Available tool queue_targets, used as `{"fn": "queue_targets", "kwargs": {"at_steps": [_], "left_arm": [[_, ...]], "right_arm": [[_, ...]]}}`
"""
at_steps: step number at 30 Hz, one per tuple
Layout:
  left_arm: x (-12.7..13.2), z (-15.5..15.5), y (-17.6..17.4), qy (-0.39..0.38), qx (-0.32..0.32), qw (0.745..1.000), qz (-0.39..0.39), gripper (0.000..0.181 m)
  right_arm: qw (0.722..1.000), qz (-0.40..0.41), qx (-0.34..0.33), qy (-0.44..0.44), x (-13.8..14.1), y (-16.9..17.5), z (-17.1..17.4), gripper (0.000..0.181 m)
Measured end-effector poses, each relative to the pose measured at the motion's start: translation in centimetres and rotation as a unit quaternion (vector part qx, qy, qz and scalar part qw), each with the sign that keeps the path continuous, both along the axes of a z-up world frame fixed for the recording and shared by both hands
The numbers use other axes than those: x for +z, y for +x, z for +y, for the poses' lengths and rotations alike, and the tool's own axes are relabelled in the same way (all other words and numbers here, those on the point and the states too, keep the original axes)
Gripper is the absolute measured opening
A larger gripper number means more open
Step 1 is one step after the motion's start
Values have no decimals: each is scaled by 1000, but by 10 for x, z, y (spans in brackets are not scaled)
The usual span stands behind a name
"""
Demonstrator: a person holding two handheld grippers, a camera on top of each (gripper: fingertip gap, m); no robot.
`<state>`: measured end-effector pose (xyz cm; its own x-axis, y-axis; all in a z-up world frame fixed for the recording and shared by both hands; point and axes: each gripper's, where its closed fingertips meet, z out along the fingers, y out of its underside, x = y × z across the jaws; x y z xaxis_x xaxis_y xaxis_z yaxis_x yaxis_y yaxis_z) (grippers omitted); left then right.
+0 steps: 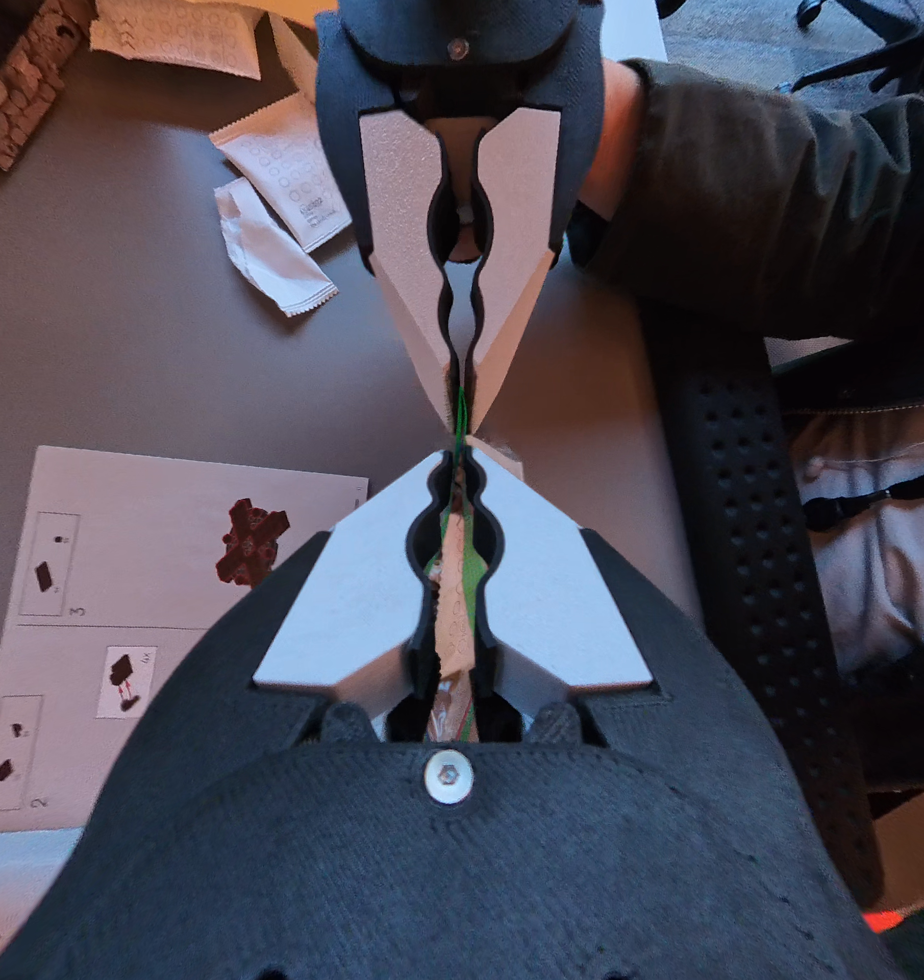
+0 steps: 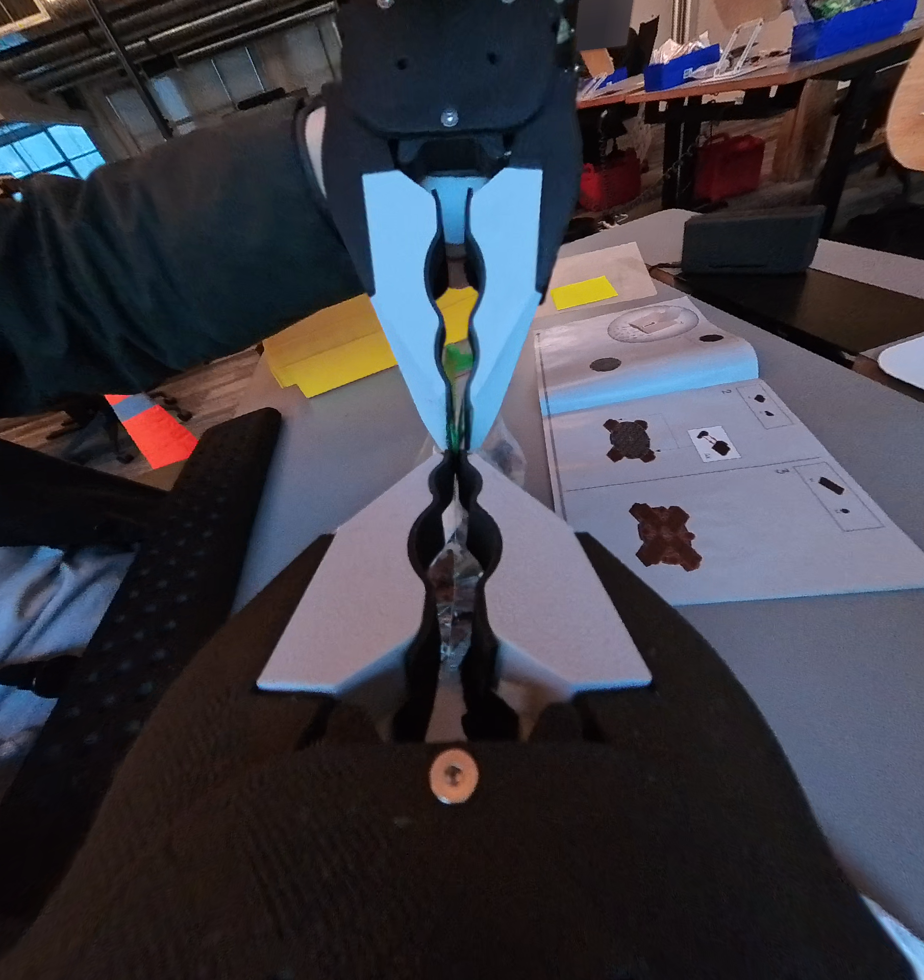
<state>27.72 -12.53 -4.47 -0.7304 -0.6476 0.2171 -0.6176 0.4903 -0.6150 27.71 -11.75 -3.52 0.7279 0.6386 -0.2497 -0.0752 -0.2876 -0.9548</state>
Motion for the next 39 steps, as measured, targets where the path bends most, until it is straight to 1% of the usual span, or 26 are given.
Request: {"fn": "queue_targets", "kwargs": {"at_steps": [1,2,8,16,21,24,27,31,33,34,35,39], "left_arm": [[-2,1,0,0,4,1000,8,5],[-3,1,-1,1,4,1000,12,2],[-3,0,-2,0,0,1000,7,2],[-4,0,2,34,-6,999,-24,0],[-4,0,1,39,-12,999,-18,0],[-5,-1,0,39,-13,999,-14,0],[-5,-1,1,46,-11,999,-18,0],[-7,1,3,52,-6,998,-23,0],[-6,1,4,51,-5,998,-23,0],[-6,2,4,52,-5,998,-23,0],[-6,2,4,53,-4,998,-24,0],[-2,0,5,41,-1,999,-28,0]], "right_arm": [[1000,-4,-2,3,0,0,0,0],[1000,-6,-2,5,0,1,-1,0],[1000,-10,0,10,0,0,-2,0],[1000,5,-8,-6,-2,5,-1,0],[1000,13,-6,-10,-2,3,-1,0],[999,29,-7,-15,1,3,0,4],[999,31,-9,-10,3,4,0,0],[1000,24,-15,-15,0,5,2,4],[1000,18,-14,-21,-3,4,2,9],[999,15,-15,-25,-4,4,3,9],[999,14,-15,-26,-5,4,3,1],[1000,19,-5,-19,0,4,1,0]]}}
